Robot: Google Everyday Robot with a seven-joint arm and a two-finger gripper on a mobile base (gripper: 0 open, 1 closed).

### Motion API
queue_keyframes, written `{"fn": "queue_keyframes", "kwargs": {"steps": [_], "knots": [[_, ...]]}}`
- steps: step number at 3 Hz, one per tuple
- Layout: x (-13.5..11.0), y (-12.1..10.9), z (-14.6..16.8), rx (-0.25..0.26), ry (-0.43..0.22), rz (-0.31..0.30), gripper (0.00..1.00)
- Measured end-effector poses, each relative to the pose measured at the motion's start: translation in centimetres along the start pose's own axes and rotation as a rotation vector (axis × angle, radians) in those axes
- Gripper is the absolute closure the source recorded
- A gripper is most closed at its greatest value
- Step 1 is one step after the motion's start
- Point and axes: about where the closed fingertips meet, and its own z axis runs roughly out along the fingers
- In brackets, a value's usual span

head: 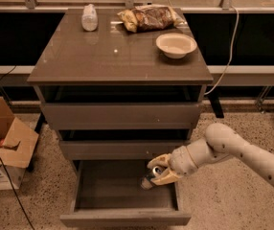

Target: Pick redbull can from bottom drawer and place on counter

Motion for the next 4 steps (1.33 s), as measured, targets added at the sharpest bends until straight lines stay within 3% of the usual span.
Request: {"fn": "queue_keyframes", "kwargs": {"steps": [2,4], "knots": [[-7.3,3.2,-5.6,0.053,0.13,-0.269,1.0],[-13.9,2.8,-12.7,0.218,0.239,-0.442,1.0]]}}
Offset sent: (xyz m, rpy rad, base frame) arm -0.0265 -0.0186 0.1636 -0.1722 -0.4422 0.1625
